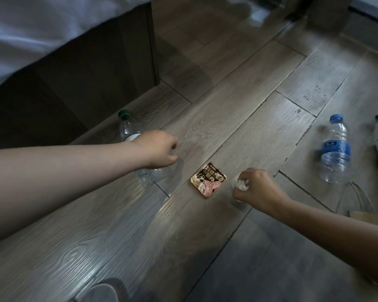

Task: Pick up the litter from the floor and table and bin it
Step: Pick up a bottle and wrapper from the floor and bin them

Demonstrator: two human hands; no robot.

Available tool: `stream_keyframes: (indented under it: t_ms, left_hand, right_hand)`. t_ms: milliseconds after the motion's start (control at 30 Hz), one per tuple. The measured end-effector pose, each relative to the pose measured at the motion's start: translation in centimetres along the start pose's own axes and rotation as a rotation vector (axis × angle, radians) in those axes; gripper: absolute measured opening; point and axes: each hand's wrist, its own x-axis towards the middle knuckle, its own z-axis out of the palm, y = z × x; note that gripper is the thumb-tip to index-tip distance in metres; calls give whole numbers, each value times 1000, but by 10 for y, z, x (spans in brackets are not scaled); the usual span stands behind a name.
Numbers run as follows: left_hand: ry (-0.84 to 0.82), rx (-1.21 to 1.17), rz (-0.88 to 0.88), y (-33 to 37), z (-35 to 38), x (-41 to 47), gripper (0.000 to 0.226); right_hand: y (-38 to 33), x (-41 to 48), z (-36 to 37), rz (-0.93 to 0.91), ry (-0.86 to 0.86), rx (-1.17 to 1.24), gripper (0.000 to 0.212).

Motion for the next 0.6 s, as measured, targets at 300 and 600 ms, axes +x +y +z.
stream_keyframes:
  t_ms: [300, 600]
  left_hand:
    - [-7, 3, -6, -2, -1, 2, 36]
    - [-27, -10, -57, -17, 0, 2, 39]
  right_hand:
    - [-48, 35, 22, -66, -72, -259, 41]
    - [-61, 33, 52, -66, 22, -334, 72]
